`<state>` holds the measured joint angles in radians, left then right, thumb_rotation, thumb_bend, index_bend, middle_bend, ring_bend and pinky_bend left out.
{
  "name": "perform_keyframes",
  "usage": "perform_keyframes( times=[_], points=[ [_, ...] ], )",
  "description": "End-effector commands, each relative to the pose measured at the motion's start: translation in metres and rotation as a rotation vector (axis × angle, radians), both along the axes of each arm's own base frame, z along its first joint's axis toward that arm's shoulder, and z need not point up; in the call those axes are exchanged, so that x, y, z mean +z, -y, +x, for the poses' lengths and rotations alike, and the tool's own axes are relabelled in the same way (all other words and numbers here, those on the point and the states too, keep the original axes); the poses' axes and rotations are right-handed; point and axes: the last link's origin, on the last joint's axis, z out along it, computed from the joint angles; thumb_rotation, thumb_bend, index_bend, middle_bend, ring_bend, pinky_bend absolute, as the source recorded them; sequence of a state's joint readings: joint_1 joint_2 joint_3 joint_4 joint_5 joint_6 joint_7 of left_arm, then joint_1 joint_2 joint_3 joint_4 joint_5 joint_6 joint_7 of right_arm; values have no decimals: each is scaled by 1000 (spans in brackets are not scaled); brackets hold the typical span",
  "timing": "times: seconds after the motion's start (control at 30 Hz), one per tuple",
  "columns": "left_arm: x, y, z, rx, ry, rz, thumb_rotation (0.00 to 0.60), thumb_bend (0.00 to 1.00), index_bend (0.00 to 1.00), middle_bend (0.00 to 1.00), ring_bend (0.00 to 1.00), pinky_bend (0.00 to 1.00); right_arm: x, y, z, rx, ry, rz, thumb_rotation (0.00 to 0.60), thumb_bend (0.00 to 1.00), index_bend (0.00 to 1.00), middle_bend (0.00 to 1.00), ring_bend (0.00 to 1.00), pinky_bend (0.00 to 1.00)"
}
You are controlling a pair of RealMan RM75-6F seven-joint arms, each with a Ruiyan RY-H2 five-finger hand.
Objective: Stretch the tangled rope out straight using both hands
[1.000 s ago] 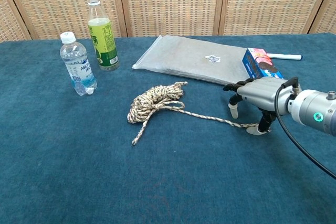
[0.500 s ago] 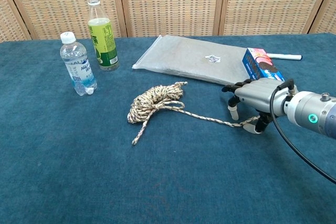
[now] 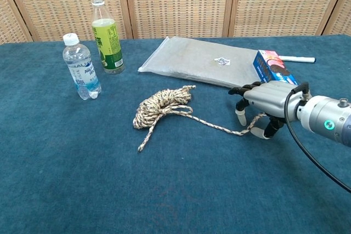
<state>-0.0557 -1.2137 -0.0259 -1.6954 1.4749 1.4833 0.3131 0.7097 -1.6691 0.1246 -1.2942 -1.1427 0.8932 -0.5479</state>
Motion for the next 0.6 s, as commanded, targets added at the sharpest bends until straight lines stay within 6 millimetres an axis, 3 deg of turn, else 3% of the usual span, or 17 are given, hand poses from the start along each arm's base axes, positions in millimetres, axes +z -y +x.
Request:
perform_keyframes(
  times=[0.03,0.6],
  points=[
    [0,0,0,0,-2,-2,600,22,0,0,0,0,3,0,0,11,22,-19,600,418,699,0,0,0],
    [-3,0,0,2,-11,-9,600,22,0,0,0,0,4,1,-7,19,24,-20,600,420,752,0,0,0]
  ],
)
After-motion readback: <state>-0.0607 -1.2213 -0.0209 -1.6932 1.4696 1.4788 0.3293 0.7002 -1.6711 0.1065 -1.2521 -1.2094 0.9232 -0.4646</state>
